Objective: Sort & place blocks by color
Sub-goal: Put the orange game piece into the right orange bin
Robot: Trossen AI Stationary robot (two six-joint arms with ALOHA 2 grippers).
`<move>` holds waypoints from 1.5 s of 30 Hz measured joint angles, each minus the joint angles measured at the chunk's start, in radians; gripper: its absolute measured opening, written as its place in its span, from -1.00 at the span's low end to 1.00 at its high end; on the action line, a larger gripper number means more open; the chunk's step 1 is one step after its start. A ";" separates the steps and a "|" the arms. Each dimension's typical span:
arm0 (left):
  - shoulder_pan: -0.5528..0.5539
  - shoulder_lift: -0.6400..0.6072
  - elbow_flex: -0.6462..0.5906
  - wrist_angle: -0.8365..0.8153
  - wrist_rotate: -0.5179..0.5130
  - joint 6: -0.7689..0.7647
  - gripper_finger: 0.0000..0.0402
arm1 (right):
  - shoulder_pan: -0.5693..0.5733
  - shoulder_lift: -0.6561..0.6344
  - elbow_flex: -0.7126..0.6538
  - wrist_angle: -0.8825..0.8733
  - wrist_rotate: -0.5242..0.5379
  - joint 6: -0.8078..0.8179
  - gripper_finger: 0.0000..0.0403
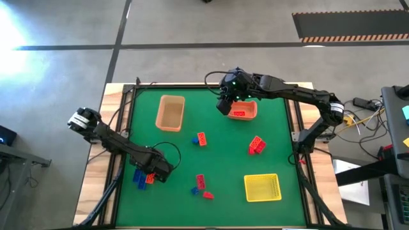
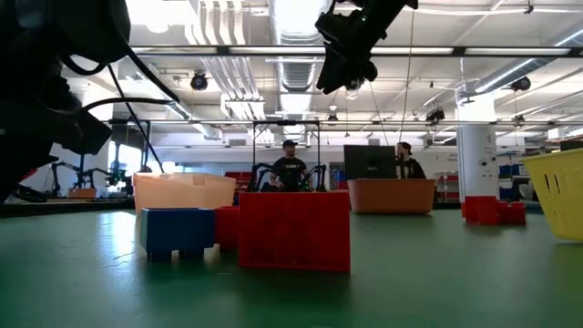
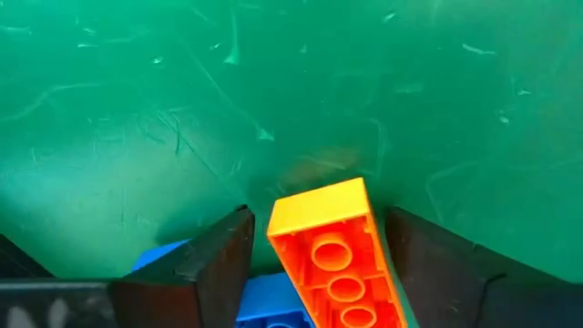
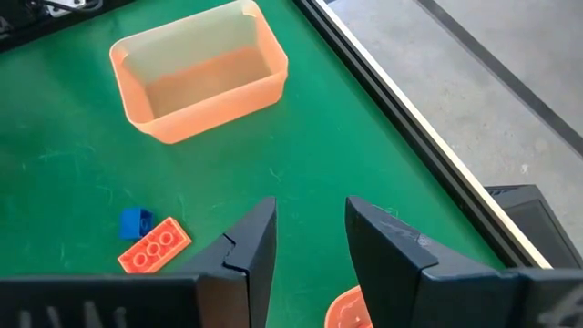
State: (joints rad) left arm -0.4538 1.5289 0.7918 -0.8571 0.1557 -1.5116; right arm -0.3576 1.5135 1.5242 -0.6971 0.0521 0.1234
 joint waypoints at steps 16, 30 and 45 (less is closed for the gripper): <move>0.035 -0.104 0.012 0.002 -0.098 0.095 -0.34 | 0.056 -0.050 0.000 -0.025 -0.001 0.010 -0.45; 0.393 -0.496 0.049 0.443 -0.313 0.923 -0.34 | 0.186 -0.179 -0.002 0.081 -0.165 0.126 -0.38; 0.537 -0.541 0.047 1.140 -0.116 1.133 -0.34 | 0.286 -0.096 -0.005 0.404 -0.246 0.174 0.35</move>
State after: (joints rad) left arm 0.0837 0.9880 0.8383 0.2834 0.0399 -0.3790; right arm -0.0711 1.4178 1.5196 -0.2931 -0.1936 0.2973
